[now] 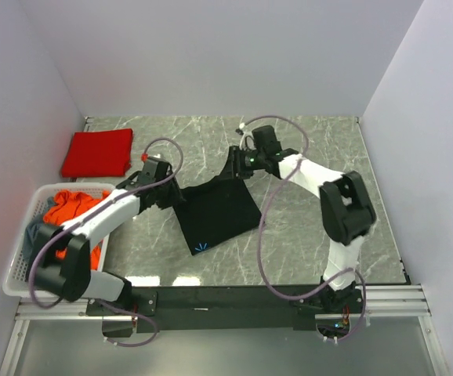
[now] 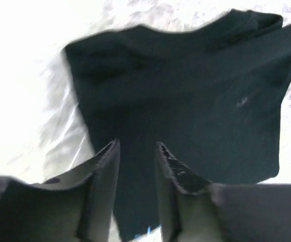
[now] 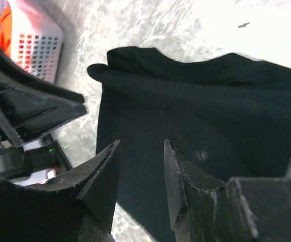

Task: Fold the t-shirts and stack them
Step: Fold the tshirt

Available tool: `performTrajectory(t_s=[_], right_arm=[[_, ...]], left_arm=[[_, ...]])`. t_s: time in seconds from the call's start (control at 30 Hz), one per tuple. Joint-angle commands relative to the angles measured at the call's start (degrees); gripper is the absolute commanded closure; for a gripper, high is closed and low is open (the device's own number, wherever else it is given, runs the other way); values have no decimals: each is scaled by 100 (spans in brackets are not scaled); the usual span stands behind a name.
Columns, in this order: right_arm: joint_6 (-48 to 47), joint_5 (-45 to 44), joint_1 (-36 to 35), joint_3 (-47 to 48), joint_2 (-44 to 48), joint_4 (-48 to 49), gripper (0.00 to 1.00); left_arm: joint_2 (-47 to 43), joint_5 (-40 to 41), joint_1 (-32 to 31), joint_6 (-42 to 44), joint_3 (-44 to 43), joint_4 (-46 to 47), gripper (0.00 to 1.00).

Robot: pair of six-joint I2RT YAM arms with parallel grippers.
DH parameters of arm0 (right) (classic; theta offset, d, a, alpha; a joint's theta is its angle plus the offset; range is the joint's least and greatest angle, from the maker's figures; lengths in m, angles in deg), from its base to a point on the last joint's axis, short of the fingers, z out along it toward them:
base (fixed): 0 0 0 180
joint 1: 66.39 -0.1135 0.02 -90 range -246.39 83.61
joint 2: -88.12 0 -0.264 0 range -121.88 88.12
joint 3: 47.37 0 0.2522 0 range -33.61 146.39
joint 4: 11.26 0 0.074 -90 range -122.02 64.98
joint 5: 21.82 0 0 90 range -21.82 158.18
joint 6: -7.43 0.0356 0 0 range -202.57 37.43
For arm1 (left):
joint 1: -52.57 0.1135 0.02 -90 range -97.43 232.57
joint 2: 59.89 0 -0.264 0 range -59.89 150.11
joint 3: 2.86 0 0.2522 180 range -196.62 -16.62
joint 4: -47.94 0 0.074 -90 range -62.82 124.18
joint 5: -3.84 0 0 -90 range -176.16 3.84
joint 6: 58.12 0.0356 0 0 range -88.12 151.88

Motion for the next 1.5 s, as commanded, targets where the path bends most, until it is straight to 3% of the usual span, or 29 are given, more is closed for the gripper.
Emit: performTrajectory(t_s=[0.0, 0.2, 0.33, 0.43, 0.6, 0.63, 0.73, 0.9, 1.0, 1.1, 1.33, 1.47], right_arm=[[466, 1224, 101, 481, -869, 936, 55], [1773, 1700, 593, 755, -2241, 2410, 55], [2681, 1868, 901, 668, -2700, 3597, 57], [2771, 1833, 1051, 580, -2727, 3688, 57], [2552, 1711, 1165, 273, -2009, 3477, 58], [2516, 1675, 1165, 202, -1832, 3390, 58], [2656, 1648, 1113, -333, -1068, 3616, 58], [2709, 1806, 823, -1379, 32, 3732, 58], [2700, 1929, 454, -1933, 348, 3828, 58], [2666, 1903, 120, -2434, 428, 4039, 59], [2999, 2175, 128, -3111, -642, 5225, 61], [2885, 2158, 347, -3444, -1407, 5453, 62]], left_arm=[[631, -560, 142, 55, -246, 1115, 62], [2284, -745, 661, -68, -940, 1556, 71], [3276, -921, 863, -33, -1563, 1477, 70], [3594, -947, 978, 63, -1836, 1345, 66], [3420, -930, 1057, 309, -2267, 1012, 50], [3228, -947, 1057, 336, -2303, 959, 40], [2614, -1035, 1048, 362, -2243, 809, 26], [1409, -1079, 908, 187, -1384, 782, 18], [697, -1193, 680, -59, -603, 905, 24], [195, -1246, 373, -314, 241, 1238, 38], [368, -1124, 196, -841, 1615, 1942, 81], [405, -957, 248, -1157, 2046, 1908, 87]])
